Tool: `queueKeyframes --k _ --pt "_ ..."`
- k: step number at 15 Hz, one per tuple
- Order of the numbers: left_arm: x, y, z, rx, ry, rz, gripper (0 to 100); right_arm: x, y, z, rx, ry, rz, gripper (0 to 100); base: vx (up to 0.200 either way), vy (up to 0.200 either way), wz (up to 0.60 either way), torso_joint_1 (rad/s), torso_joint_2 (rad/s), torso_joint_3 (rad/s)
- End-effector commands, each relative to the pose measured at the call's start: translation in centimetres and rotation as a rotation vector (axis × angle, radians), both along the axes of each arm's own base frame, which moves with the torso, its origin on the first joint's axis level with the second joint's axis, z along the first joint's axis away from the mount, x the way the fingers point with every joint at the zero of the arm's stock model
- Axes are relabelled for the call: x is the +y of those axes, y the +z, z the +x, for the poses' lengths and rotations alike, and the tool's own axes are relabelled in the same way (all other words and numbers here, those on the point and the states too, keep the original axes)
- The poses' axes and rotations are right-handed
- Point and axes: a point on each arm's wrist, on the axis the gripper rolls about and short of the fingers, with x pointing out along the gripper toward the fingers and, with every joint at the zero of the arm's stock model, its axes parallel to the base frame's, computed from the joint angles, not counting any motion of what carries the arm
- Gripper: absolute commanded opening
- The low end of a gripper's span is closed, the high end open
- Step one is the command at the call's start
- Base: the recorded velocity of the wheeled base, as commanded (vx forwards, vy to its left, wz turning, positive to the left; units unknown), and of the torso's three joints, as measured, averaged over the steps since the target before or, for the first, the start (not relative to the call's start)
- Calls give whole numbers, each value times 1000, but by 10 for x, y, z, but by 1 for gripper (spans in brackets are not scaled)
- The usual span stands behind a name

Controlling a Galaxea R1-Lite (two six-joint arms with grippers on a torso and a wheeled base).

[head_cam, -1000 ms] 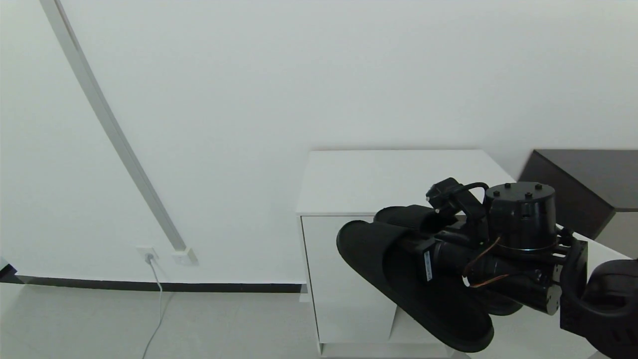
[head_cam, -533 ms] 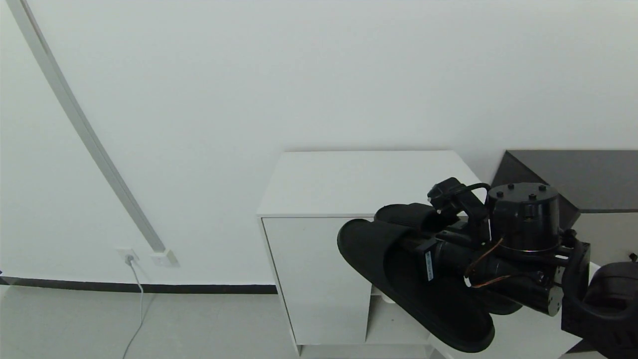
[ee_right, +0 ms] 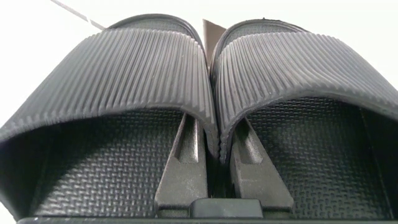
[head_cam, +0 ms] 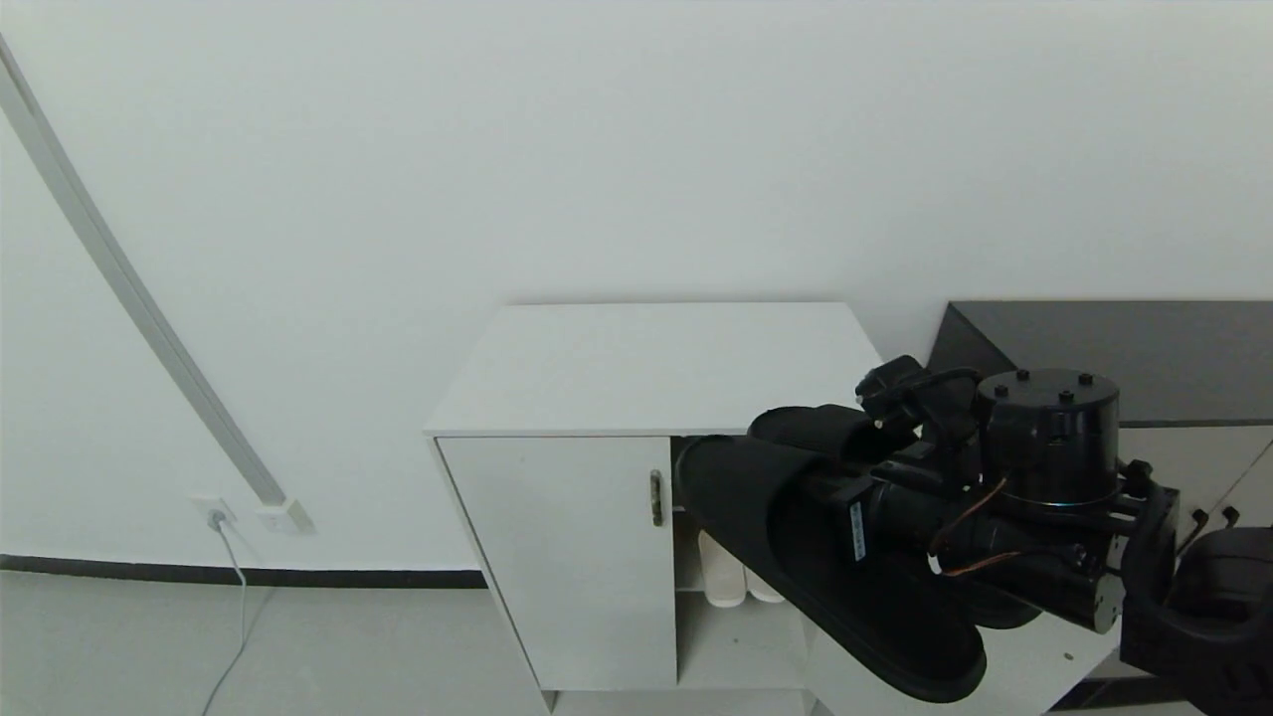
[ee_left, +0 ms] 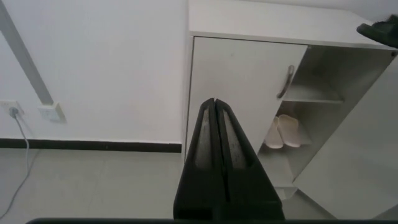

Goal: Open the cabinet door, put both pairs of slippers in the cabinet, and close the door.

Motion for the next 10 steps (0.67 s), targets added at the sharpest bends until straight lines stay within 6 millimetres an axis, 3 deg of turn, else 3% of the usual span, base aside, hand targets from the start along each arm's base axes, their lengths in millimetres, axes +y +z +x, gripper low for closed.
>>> queueKeyframes --k 1,10 --pt "0 0 0 2 -1 -1 0 0 -1 -1 4 -1 -3 0 0 0 0 0 0 0" --pt "0 0 0 0 0 -1 0 2 -4 -3 12 16 -8 0 0 0 0 0 0 0"
